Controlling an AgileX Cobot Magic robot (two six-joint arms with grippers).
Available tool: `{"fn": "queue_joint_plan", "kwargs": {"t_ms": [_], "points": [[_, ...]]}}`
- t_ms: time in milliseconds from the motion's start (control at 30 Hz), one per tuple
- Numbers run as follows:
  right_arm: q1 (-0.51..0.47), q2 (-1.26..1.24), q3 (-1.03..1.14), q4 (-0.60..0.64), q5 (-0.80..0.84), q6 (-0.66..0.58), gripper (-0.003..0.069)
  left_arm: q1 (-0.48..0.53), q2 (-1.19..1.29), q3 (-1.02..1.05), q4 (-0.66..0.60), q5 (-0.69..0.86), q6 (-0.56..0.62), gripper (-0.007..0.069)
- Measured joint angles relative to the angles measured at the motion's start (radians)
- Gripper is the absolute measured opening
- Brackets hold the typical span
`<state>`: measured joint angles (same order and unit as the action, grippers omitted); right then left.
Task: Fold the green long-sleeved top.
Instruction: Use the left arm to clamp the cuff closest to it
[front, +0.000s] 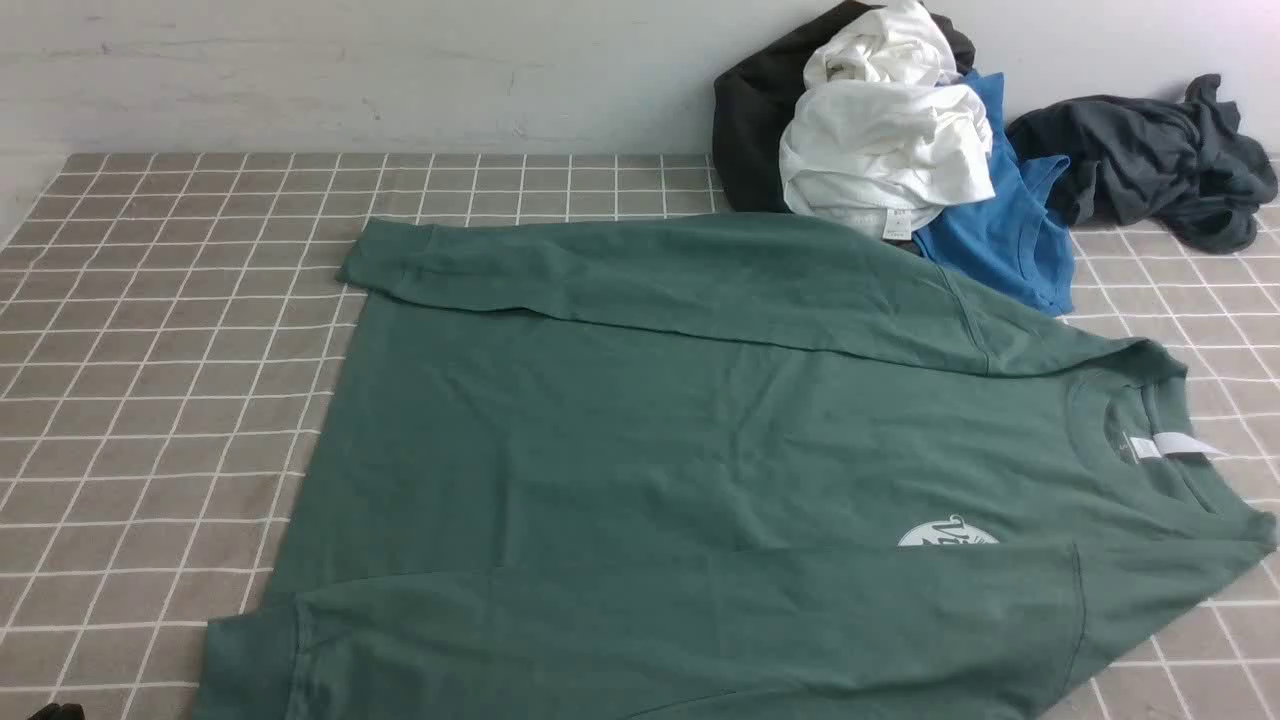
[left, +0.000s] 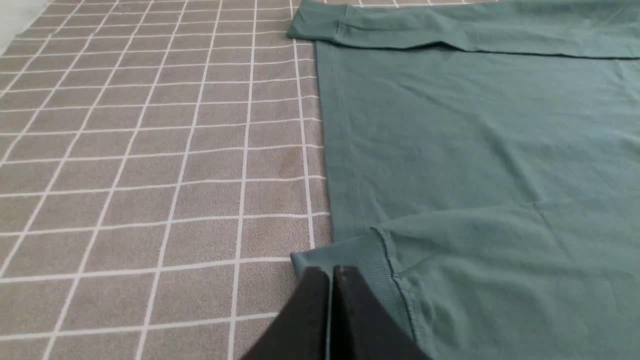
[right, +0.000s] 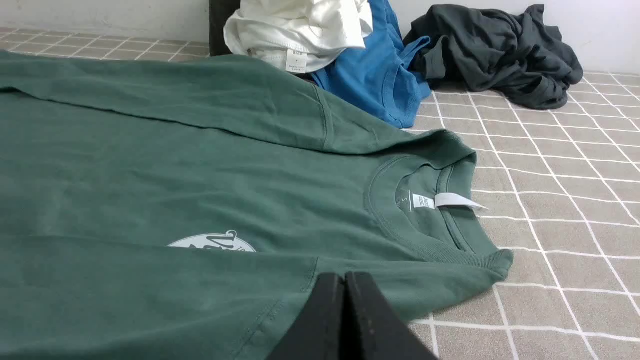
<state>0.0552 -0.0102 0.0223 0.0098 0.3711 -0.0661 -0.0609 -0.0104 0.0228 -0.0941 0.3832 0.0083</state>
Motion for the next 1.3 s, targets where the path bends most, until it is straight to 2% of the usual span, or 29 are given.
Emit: {"fn": "queue_joint_plan", "kwargs": {"t_ms": [200,400,733,933,1033,1133,1167,1200,1233,1300], "points": [[0.000,0.000,0.000,0.000,0.000,0.000,-0.0014,0.000,0.000,0.000,0.000,0.000,0.000,-0.0007],[0.000,0.000,0.000,0.001,0.000,0.000,-0.0014,0.000,0.000,0.001,0.049,0.000,0.064,-0.0007],[0.000,0.000,0.000,0.000,0.000,0.000,-0.0014,0.000,0.000,0.001,0.052,0.000,0.073,-0.0007],[0.000,0.000,0.003,-0.010,-0.026,-0.010,-0.0014,0.000,0.000,0.001,0.048,-0.071,0.064,-0.0007],[0.000,0.000,0.004,-0.010,-0.103,-0.015,-0.0014,0.000,0.000,0.004,0.048,-0.146,0.063,-0.0007],[0.000,0.000,0.004,-0.029,-0.333,-0.015,-0.0014,0.000,0.000,0.005,0.048,-0.302,0.062,-0.0007],[0.000,0.000,0.004,-0.029,-0.347,-0.015,-0.0014,0.000,0.000,0.005,0.048,-0.311,0.062,-0.0007],[0.000,0.000,0.004,-0.029,-0.472,-0.008,-0.0014,0.000,0.000,0.005,0.048,-0.383,0.062,-0.0007],[0.000,0.000,0.004,-0.029,-0.472,-0.008,-0.0014,0.000,0.000,0.005,0.048,-0.401,0.062,-0.0007],[0.000,0.000,0.004,-0.029,-0.642,0.024,-0.0014,0.000,0.000,0.005,0.048,-0.486,0.062,-0.0007]]}}
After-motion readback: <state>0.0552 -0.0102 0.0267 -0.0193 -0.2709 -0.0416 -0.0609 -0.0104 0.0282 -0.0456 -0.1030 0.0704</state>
